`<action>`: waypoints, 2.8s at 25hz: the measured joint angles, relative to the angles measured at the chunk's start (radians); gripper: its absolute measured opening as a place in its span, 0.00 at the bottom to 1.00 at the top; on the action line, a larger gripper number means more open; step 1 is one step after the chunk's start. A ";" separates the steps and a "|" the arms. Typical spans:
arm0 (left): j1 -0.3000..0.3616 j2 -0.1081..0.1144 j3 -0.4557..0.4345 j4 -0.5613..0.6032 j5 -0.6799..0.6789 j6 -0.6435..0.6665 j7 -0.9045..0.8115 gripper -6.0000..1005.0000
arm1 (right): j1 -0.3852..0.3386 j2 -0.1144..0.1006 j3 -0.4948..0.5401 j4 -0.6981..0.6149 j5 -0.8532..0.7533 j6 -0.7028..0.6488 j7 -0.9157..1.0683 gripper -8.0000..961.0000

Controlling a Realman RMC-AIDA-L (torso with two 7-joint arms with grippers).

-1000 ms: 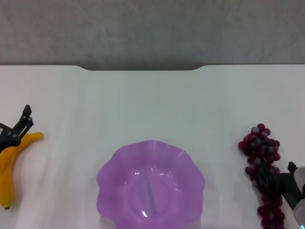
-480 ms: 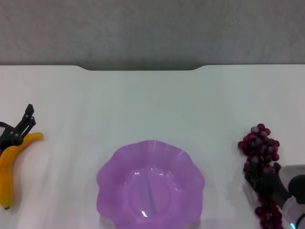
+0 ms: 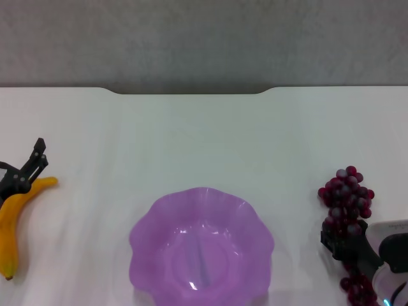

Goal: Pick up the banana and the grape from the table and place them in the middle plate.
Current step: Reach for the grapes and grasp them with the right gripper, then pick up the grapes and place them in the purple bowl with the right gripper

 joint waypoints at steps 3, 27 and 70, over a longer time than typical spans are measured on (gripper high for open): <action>0.000 0.000 0.000 0.000 0.000 0.000 0.001 0.90 | 0.000 0.000 0.000 0.000 0.012 -0.001 0.000 0.77; 0.002 0.000 0.000 -0.002 -0.002 0.000 0.005 0.90 | 0.009 -0.008 -0.001 -0.022 0.094 -0.005 -0.075 0.52; 0.009 0.003 0.000 -0.002 0.000 -0.006 0.006 0.90 | 0.001 -0.058 0.041 -0.124 0.083 -0.008 -0.123 0.35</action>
